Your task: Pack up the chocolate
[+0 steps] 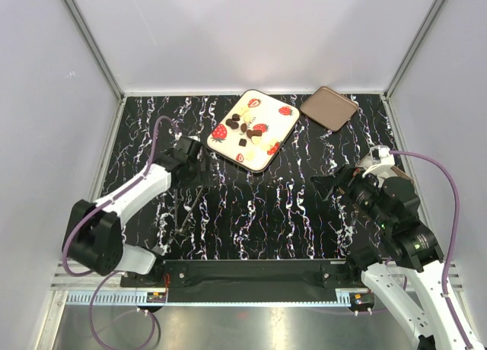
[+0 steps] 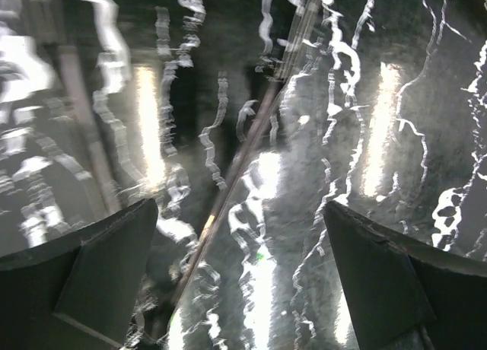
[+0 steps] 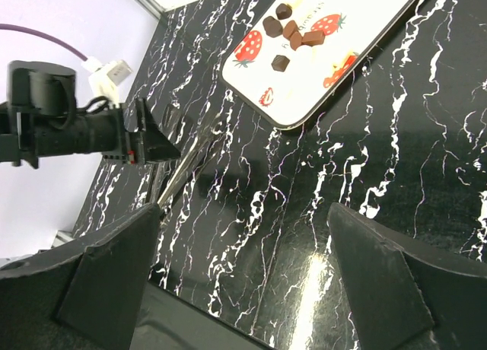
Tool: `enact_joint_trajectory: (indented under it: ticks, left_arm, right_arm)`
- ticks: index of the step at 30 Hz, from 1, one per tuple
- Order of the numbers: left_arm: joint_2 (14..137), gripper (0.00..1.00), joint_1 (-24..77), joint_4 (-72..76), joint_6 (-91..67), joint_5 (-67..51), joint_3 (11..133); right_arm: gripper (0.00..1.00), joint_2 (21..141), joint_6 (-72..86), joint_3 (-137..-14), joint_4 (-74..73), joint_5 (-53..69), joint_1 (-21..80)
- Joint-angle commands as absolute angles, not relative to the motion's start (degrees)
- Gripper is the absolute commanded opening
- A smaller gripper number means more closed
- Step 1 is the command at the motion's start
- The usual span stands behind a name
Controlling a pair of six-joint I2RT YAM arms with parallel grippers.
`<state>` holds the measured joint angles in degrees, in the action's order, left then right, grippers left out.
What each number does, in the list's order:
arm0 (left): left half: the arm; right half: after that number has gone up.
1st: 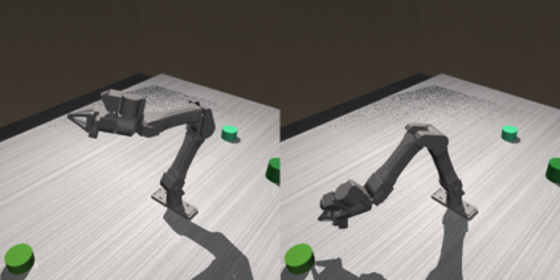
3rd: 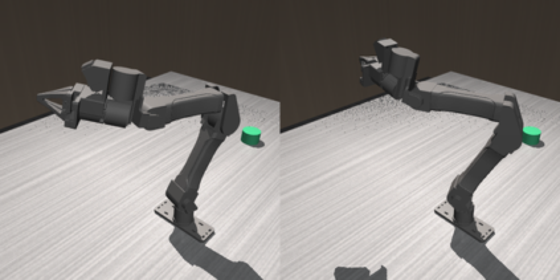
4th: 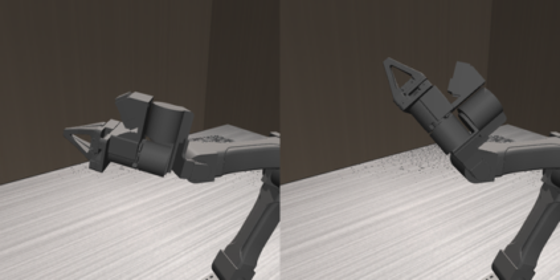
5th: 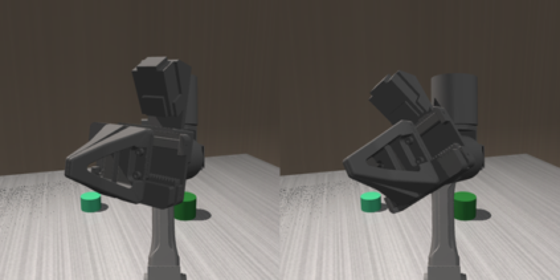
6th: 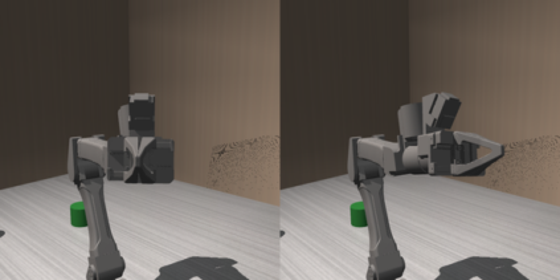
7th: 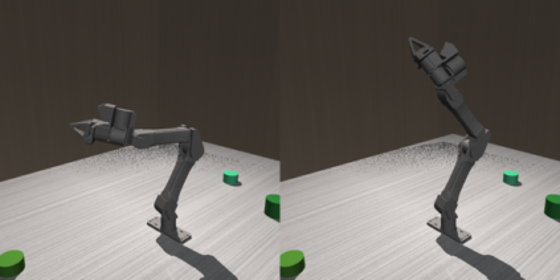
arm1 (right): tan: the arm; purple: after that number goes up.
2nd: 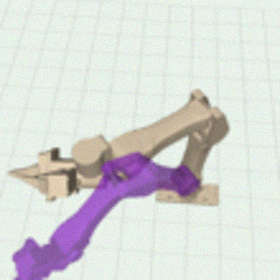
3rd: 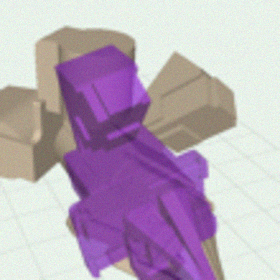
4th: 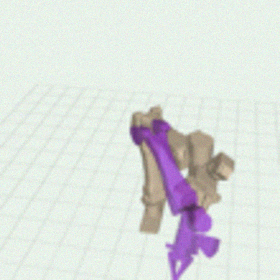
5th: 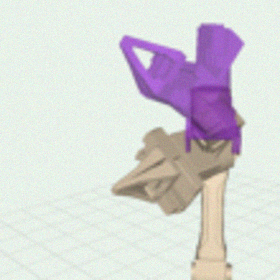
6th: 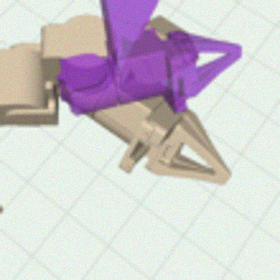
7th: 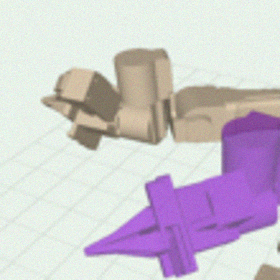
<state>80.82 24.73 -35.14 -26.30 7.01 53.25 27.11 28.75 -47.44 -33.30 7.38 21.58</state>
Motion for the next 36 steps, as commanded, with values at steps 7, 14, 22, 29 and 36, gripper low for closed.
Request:
enact_joint_trajectory:
  ticks: [7, 14, 22, 29, 36]
  left_arm:
    - [79.1, 0.99, 24.5, -41.7, -23.9, 18.3, 50.5]
    - [82.8, 0.99, 22.3, -41.3, -21.4, 16.4, 52.0]
    - [86.0, 0.99, 21.4, -37.8, -21.5, 11.0, 50.9]
    - [87.6, 0.96, 20.0, -34.5, -22.3, 7.5, 50.0]
    - [89.3, 0.94, 19.1, -31.1, -24.3, 6.9, 48.6]
  right_arm:
    - [1.00, 28.6, 29.7, -48.4, -32.2, 10.6, 21.4]
    - [1.00, 28.2, 28.3, -49.8, -33.8, 10.5, 21.4]
    - [1.00, 27.7, 27.8, -50.3, -34.5, 10.5, 21.4]
    - [1.00, 27.2, 27.9, -49.8, -34.3, 10.4, 21.4]
    - [1.00, 26.6, 27.2, -49.7, -35.0, 9.8, 21.4]
